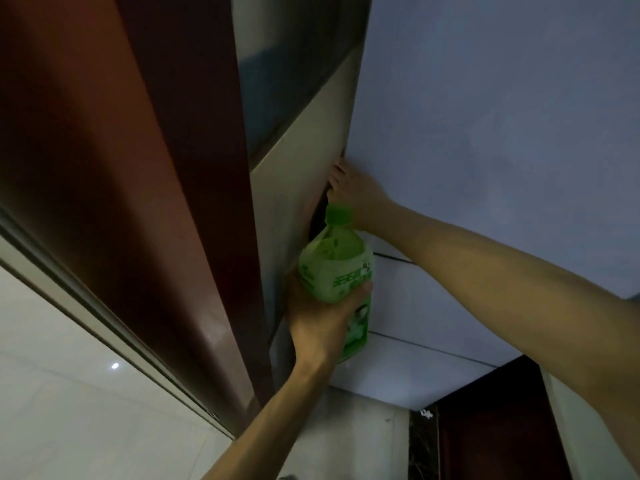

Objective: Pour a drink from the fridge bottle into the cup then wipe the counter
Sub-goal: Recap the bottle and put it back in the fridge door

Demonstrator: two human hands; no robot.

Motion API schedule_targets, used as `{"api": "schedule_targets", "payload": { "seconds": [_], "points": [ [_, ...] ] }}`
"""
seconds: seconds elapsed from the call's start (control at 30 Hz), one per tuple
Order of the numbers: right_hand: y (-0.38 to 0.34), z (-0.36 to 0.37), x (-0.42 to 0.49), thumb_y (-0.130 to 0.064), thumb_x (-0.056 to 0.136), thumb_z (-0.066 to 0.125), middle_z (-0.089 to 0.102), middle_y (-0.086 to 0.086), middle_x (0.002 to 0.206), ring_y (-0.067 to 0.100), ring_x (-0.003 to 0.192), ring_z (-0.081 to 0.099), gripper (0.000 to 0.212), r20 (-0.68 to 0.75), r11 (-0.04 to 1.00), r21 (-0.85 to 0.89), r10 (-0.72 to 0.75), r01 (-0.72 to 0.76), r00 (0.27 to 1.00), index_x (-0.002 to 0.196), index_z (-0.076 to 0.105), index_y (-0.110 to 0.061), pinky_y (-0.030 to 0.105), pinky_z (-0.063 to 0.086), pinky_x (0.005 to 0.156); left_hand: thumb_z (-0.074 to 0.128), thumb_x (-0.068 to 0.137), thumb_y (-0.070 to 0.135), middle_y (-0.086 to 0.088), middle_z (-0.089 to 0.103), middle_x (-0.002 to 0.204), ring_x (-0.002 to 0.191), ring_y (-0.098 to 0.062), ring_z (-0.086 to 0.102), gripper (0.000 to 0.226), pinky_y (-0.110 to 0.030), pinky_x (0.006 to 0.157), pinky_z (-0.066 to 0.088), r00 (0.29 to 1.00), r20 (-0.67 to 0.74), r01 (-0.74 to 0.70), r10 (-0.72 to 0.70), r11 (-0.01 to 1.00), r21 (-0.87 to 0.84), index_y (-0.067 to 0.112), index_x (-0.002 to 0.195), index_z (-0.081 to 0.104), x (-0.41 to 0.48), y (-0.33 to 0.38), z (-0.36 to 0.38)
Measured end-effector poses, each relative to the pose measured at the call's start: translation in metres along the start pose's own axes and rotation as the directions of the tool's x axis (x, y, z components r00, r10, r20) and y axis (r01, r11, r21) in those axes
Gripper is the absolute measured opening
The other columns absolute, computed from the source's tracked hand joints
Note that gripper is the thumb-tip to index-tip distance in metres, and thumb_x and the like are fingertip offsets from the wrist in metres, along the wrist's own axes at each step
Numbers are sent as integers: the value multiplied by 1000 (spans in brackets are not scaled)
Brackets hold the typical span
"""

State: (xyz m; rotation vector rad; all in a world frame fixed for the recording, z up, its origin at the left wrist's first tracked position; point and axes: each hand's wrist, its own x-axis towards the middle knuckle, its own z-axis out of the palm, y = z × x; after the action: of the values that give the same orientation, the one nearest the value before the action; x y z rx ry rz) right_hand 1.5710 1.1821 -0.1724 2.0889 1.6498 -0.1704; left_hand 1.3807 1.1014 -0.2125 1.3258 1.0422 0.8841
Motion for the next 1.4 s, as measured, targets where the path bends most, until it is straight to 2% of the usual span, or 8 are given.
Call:
{"api": "schedule_targets", "payload": {
  "seconds": [0.07,0.17,0.3,0.47,0.63,0.77,1.27,1.4],
  "points": [
    [5,1,-1,-38,81,10,60,9,132,27,128,49,75,61,989,-151,-1,11,998,122,66,-11,34,19,112,87,45,56,4,66,117,109,-14,65,88,-45,94,54,1000,-9,-7,6,1000,-30,30,120,50,-5,-5,-4],
    [-11,-3,-8,-31,95,21,66,11,114,31,112,53,56,-268,892,-446,-50,-78,962,104,71,-8,40,29,112,88,45,55,6,68,114,106,-13,67,79,-44,91,56,999,-31,-9,7,998,-61,37,113,52,-10,-7,-11],
    [-32,0,-45,-22,93,14,63,16,119,36,121,50,59,-379,860,-510,-260,34,888,107,68,-2,42,31,114,91,43,59,5,73,105,95,-13,72,86,-42,83,60,999,-52,-3,-1,997,-71,21,115,62,-18,-13,-29],
    [-52,19,-91,-26,74,70,71,10,87,30,95,66,21,-473,848,-519,-394,112,789,82,75,-7,37,49,98,95,50,39,5,65,105,94,-13,66,79,-34,80,58,982,-176,-76,72,997,-15,19,112,50,-57,-2,-51],
    [-78,35,-154,-4,75,53,66,14,77,35,81,61,15,-661,865,-466,-479,184,578,72,68,-5,40,42,95,95,55,35,5,65,110,98,-11,65,84,-37,88,57,968,-222,-124,118,992,-13,21,125,49,-102,-4,-67],
    [-97,50,-209,-3,75,52,60,10,76,30,81,54,15,-608,863,-483,-451,148,653,70,65,-7,37,35,103,94,57,35,6,64,109,98,-10,66,83,-41,87,58,973,-200,-129,116,990,-51,23,125,47,-149,-10,-77],
    [-128,116,-376,-8,91,48,59,8,70,28,77,52,27,-683,900,-436,-321,-13,656,71,66,-8,40,36,92,90,49,53,6,68,109,99,-11,68,87,-45,87,59,990,-10,-143,142,985,-98,24,120,50,-234,-13,-93],
    [-138,121,-404,-9,88,51,60,11,66,26,69,47,23,-678,936,-344,-188,-81,710,69,63,-7,43,39,86,94,58,32,5,68,109,98,-12,68,76,-43,88,58,989,62,-127,135,985,-121,20,120,52,-227,-8,-84]
  ]
}}
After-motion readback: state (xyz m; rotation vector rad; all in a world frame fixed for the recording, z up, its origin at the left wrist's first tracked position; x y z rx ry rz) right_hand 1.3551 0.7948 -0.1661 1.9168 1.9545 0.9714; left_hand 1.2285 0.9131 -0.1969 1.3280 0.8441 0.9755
